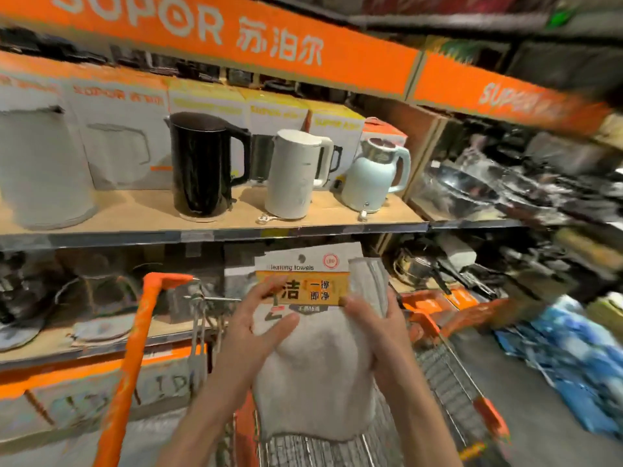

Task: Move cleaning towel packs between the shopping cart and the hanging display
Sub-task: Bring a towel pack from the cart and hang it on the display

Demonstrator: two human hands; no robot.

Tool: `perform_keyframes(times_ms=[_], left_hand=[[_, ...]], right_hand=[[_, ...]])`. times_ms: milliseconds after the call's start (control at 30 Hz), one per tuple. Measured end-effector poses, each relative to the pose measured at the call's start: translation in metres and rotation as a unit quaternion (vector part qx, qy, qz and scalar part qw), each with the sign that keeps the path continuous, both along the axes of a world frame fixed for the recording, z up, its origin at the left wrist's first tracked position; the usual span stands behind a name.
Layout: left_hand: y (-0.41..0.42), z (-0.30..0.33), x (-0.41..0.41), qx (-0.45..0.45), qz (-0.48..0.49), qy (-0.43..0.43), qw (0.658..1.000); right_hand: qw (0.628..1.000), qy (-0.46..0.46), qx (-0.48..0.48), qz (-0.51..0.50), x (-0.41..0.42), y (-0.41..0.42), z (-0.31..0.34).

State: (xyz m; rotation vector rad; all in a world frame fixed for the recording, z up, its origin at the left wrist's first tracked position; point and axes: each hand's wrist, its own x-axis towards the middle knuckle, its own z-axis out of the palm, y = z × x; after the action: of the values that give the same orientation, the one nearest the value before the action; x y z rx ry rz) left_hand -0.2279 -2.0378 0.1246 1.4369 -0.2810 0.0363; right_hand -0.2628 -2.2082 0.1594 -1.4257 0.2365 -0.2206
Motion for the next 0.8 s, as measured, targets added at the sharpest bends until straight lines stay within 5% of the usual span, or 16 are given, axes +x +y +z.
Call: perform_keyframes(times_ms=[333, 600, 800], left_hand=[[-0.055, 0.029, -0.096, -0.053, -0.266, 0.021, 0.962], [-0.037, 0.025, -0.253, -0.041, -0.474, 0.000, 0.879], [0.023, 0.031, -0.396, -0.037, -0.642, -0.017, 0.766]], right_hand=[[0.958, 0.018, -0.129, -0.254, -0.177, -0.023, 0.033], [0.822, 0.062, -0.349, -0.445, -0.381, 0.055, 0.044], [0.693, 0.180, -0.383, -0.584, -0.541, 0.183, 0.036]])
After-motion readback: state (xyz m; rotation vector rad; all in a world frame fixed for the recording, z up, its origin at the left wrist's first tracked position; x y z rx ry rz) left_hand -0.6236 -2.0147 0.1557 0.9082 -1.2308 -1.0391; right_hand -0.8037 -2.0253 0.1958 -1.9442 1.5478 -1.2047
